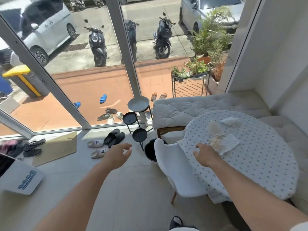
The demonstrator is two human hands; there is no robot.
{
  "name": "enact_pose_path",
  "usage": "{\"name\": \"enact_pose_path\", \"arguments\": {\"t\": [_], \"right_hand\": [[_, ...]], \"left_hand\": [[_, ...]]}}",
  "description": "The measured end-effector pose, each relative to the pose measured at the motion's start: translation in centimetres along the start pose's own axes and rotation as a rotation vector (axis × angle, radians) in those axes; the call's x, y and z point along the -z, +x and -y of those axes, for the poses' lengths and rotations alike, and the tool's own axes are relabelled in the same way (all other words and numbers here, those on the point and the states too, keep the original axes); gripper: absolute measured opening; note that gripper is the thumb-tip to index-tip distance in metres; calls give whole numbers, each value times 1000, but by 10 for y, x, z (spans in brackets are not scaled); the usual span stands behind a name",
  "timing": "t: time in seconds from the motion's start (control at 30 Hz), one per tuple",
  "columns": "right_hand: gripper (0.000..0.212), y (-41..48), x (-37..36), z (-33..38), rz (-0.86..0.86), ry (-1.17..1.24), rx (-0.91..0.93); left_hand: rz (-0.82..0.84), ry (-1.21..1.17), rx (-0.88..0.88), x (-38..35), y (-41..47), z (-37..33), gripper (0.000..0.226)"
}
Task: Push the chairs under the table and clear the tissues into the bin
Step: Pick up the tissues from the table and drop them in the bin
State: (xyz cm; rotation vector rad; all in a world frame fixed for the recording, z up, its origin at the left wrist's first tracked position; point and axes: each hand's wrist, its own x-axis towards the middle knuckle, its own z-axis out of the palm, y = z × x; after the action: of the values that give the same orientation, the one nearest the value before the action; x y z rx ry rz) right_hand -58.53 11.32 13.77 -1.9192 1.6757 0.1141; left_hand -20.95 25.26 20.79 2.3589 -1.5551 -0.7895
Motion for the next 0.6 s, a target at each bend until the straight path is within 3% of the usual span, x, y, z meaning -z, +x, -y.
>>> {"name": "enact_pose_path", "arguments": {"t": [0.3,0.6], "right_hand": [[54,53,8,-5,-9,65,-174],[52,79,-3,0,-96,174,-495]], "left_hand": [[166,-2,-151,13,143,-20,40],[339,89,-385,21,302,-51,36]]}}
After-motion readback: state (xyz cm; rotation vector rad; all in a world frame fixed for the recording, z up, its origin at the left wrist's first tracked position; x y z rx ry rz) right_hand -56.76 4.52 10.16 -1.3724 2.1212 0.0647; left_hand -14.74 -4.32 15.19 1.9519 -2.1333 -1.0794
